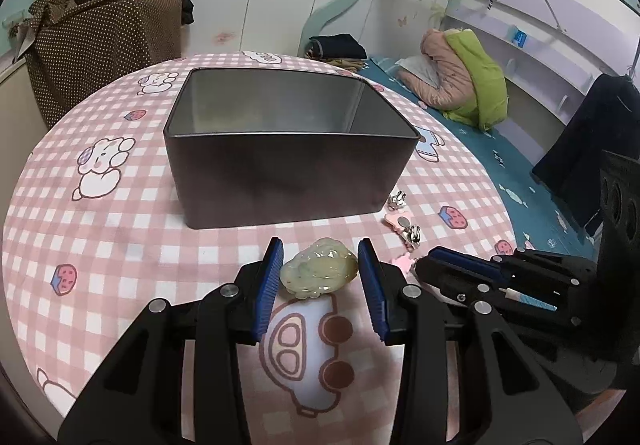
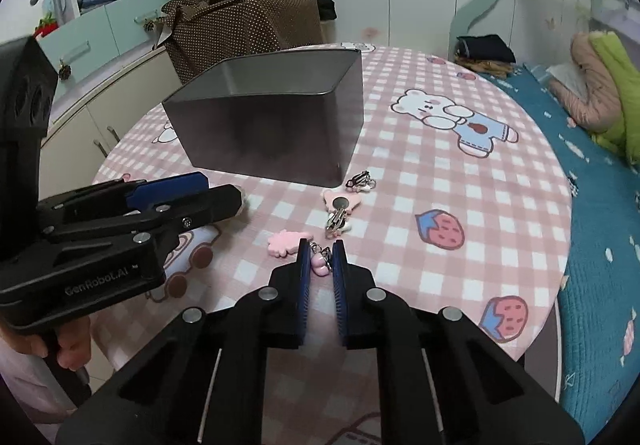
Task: Organize jewelry
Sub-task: 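Carry the pendant and charm into the grey box and open both grippers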
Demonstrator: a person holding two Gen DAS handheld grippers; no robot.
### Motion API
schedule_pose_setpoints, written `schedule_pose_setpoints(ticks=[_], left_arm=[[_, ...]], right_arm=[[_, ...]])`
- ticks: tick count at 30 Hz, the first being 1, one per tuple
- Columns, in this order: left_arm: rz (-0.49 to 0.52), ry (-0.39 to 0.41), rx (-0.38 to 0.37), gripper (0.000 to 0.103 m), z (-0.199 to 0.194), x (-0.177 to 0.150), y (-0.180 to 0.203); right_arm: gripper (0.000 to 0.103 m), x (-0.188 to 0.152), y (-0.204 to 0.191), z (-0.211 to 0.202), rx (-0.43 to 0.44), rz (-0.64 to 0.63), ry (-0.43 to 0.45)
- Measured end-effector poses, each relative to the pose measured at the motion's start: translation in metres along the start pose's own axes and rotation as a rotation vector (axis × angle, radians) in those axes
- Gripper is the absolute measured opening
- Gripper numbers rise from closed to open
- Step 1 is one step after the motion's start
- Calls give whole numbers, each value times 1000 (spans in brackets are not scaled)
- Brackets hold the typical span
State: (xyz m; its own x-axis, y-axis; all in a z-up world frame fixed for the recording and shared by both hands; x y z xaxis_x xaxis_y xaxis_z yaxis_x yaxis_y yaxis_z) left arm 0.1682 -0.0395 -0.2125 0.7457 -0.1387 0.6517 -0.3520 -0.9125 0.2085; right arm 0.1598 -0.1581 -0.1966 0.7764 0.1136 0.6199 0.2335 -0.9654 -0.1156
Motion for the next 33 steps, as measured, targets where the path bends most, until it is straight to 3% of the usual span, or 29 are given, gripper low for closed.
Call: schedule_pose_setpoints(ticks=[16, 33], left_arm=[[17, 91, -16, 39, -34, 21, 0], [16, 209, 7, 39, -66, 63, -1]], right_arm=[[10, 28, 6, -42, -38, 17, 125], [10, 92, -15, -62, -32, -71, 282]])
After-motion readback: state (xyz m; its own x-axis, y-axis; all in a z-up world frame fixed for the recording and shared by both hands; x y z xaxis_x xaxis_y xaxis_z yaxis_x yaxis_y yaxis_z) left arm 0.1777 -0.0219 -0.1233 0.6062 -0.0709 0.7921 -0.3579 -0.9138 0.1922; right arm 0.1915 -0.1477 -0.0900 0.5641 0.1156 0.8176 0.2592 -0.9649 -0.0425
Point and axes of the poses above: each gripper's, at about its wrist camera, not at the fingertips, and z roughly the way its jaws point, y to its right, x to its top, the point moved 4 cm from there along z, roughly the way its jaws point, and after that the axes turned 5 degrees about -y, right-handed, at the moved point
